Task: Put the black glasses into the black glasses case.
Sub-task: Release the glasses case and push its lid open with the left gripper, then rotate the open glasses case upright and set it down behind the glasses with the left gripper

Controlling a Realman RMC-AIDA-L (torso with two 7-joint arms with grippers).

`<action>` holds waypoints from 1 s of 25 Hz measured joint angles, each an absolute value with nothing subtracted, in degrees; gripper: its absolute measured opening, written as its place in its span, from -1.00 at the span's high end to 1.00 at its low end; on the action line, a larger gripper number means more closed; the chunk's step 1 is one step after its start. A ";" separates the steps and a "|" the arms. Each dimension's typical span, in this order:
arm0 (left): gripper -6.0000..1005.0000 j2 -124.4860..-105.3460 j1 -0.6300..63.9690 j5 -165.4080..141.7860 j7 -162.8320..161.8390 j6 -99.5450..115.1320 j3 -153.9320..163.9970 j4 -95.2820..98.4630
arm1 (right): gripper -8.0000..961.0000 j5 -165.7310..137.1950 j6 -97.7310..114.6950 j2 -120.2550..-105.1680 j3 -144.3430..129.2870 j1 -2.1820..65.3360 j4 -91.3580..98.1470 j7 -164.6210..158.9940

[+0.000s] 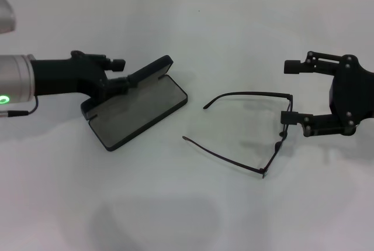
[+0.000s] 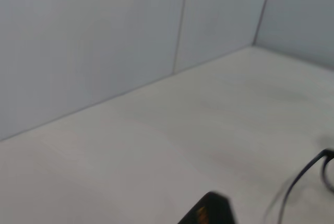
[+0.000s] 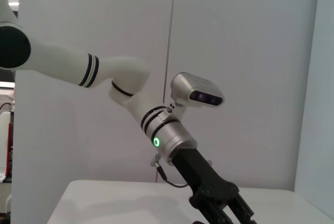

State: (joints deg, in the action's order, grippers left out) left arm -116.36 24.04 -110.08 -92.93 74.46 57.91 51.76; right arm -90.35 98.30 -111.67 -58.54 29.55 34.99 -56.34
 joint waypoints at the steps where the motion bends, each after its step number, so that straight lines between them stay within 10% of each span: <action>1: -0.44 -116.89 24.09 -111.77 -93.63 73.84 57.90 52.53 | -0.69 -90.35 98.28 -111.68 -58.54 29.58 34.98 -56.34; 25: 0.37 -119.31 27.97 -122.41 -95.24 68.50 58.37 54.57 | -0.66 -91.78 97.93 -112.32 -59.48 29.52 35.61 -55.68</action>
State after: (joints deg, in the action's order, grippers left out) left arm -119.31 27.97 -122.41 -95.24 68.51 58.37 54.57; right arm -91.78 97.93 -112.32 -59.48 29.52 35.61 -55.68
